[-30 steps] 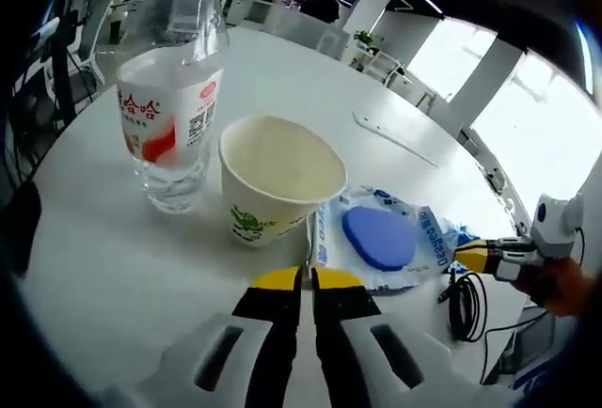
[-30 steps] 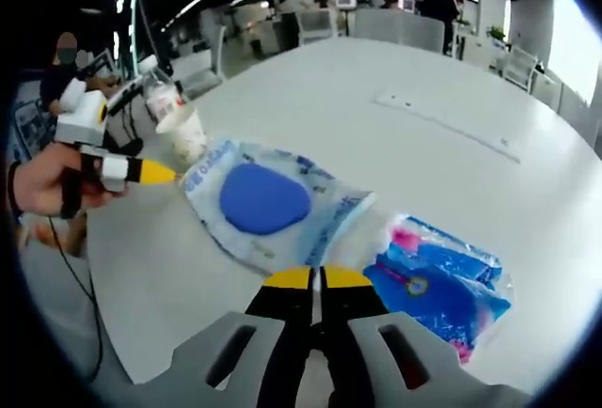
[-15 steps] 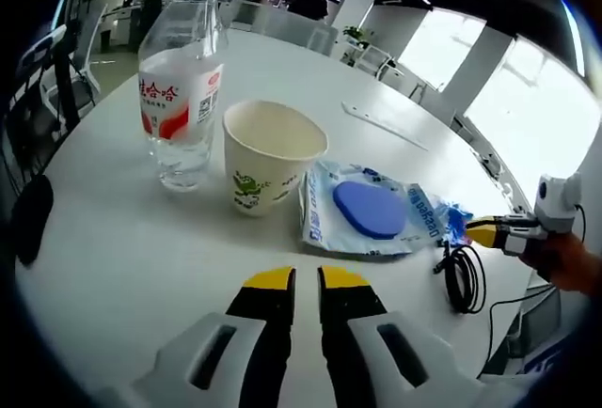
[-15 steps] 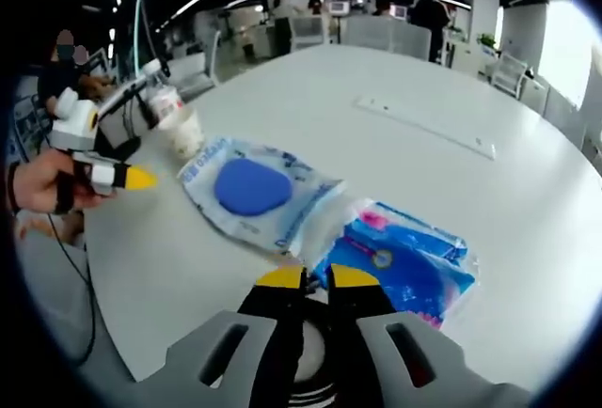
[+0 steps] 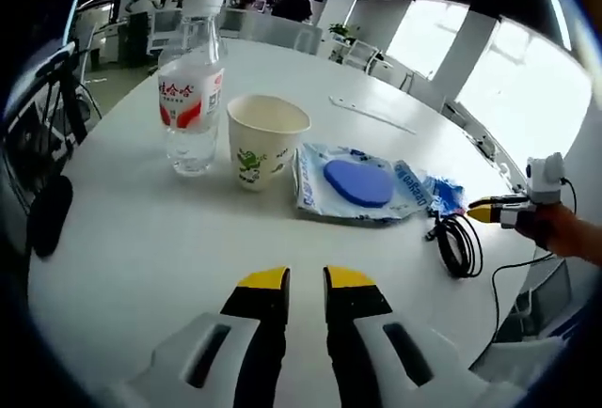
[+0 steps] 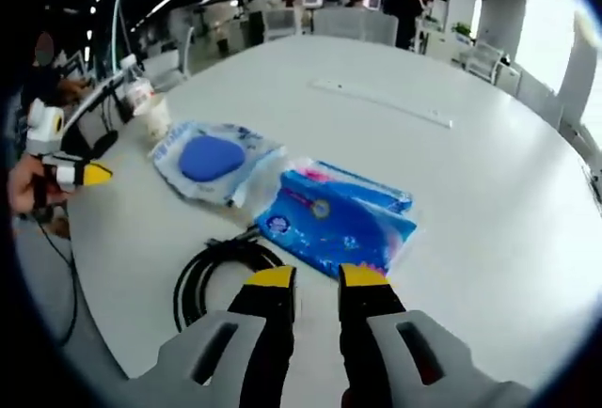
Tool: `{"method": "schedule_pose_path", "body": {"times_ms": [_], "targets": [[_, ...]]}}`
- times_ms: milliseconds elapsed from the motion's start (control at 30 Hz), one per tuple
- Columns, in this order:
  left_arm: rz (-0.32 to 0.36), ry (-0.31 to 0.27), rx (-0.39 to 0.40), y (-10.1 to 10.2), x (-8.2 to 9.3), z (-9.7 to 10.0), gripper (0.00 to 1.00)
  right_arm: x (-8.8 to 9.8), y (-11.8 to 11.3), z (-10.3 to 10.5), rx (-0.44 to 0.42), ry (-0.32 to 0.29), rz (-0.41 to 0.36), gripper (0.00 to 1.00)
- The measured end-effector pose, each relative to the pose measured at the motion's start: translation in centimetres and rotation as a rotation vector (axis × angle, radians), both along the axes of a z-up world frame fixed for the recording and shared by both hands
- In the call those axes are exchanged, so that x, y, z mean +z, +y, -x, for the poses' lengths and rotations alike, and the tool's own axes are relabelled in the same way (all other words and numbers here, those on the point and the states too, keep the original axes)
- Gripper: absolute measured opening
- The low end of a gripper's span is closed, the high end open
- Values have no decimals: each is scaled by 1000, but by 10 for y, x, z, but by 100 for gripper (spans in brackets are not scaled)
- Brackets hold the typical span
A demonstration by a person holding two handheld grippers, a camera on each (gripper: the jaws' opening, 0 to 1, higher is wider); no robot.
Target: Arrange the tabletop items into an orderly group along one side of the table until the central work area is clear of visible clutter.
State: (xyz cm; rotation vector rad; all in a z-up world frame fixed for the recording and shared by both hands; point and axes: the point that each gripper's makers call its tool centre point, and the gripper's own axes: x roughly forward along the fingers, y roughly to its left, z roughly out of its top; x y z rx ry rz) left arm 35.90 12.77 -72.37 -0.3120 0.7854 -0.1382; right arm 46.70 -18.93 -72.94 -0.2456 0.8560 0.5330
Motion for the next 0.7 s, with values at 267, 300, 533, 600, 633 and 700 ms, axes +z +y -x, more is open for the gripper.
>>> {"method": "schedule_pose_path", "body": {"times_ms": [267,300,533,600,633,700], "targets": [[-20,-1,21,13,6,16,13,-3,-35,-29,-139,-5,13,14],[-22,-2,22,14,6,17,13,-1,-36,-30,-150,-5,13,14],[-74,-9,-17,14,15,21,18,-5,-41,-38,-207,17,5,10],[-86,-13,-28,15,18,22,19,-6,-40,-38,-208,29,2,10],[-91,-15,-34,14,19,22,20,-7,-40,-39,-213,32,-6,9],[-105,-17,-48,14,22,24,21,-8,-39,-39,-217,38,-13,8]]}}
